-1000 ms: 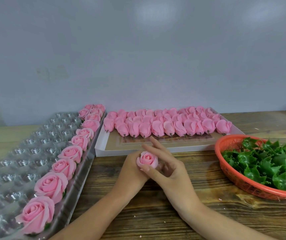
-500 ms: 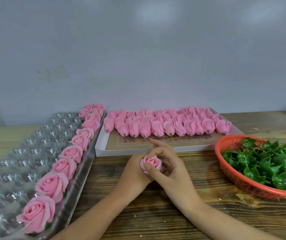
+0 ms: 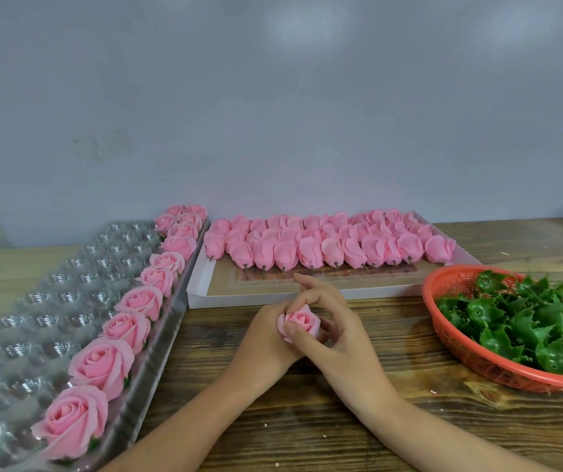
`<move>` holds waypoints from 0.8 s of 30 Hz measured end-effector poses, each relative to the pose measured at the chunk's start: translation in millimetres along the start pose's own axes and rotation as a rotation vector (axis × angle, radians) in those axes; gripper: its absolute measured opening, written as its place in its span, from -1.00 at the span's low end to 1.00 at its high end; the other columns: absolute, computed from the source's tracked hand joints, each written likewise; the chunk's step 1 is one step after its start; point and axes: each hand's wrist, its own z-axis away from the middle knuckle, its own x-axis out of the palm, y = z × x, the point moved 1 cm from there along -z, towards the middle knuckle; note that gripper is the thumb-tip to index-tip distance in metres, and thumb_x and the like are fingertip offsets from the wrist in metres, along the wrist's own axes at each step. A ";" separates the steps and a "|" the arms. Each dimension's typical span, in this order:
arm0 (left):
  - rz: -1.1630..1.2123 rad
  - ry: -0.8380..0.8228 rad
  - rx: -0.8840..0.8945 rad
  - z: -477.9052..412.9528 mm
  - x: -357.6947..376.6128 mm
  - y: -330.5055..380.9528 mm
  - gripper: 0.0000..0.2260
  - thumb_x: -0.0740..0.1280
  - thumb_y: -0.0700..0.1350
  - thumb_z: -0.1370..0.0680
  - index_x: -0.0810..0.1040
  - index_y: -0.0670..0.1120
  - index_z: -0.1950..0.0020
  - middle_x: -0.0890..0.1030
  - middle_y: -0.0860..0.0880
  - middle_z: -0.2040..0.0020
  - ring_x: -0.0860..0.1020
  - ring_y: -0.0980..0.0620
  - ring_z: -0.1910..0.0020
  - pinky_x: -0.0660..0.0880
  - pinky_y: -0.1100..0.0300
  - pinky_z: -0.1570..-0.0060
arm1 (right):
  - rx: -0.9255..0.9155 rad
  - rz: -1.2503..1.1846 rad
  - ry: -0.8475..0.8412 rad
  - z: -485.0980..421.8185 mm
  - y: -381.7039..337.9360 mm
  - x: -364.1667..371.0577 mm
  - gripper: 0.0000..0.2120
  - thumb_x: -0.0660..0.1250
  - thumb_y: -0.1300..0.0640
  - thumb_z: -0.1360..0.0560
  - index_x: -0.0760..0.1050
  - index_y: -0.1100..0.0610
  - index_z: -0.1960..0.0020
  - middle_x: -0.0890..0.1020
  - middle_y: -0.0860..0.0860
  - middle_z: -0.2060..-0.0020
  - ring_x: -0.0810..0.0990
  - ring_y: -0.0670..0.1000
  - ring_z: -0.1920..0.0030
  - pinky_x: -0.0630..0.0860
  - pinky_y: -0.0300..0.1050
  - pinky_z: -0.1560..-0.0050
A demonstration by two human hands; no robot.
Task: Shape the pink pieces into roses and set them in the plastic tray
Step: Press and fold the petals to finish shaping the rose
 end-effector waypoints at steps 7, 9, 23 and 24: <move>-0.014 -0.005 0.022 -1.0 0.2 -2.5 -0.80 0.42 -0.18 -0.47 0.56 0.13 0.23 0.64 0.21 0.25 0.58 0.28 0.19 0.45 0.46 0.24 | -0.014 -0.003 -0.005 -0.2 1.2 -1.0 -0.85 0.47 0.19 -0.48 0.59 -0.05 0.08 0.49 -0.23 -0.30 0.40 -0.27 -0.37 0.45 -0.32 -0.20; -0.013 0.002 0.025 -1.1 0.4 -3.5 -0.84 0.41 -0.17 -0.47 0.57 0.11 0.19 0.64 0.13 0.23 0.59 0.25 0.17 0.46 0.44 0.21 | -0.011 -0.004 -0.018 -0.7 1.9 -0.6 -0.88 0.47 0.20 -0.48 0.61 -0.01 0.08 0.50 -0.21 -0.29 0.37 -0.27 -0.39 0.45 -0.25 -0.24; -0.029 -0.010 0.010 -2.4 1.1 -6.9 -0.88 0.41 -0.14 -0.48 0.59 0.09 0.17 0.64 0.11 0.21 0.58 0.26 0.16 0.48 0.42 0.20 | -0.017 0.000 0.008 -1.2 2.1 -1.3 -0.89 0.49 0.18 -0.47 0.61 0.00 0.08 0.50 -0.22 -0.30 0.41 -0.27 -0.36 0.46 -0.33 -0.19; -0.029 -0.011 0.012 -2.8 1.4 -7.1 -0.91 0.41 -0.14 -0.48 0.60 0.06 0.14 0.65 0.10 0.19 0.58 0.25 0.15 0.49 0.41 0.18 | -0.015 0.002 0.002 -1.2 2.2 -1.5 -0.90 0.49 0.18 -0.47 0.62 0.01 0.06 0.49 -0.22 -0.31 0.41 -0.27 -0.36 0.46 -0.34 -0.19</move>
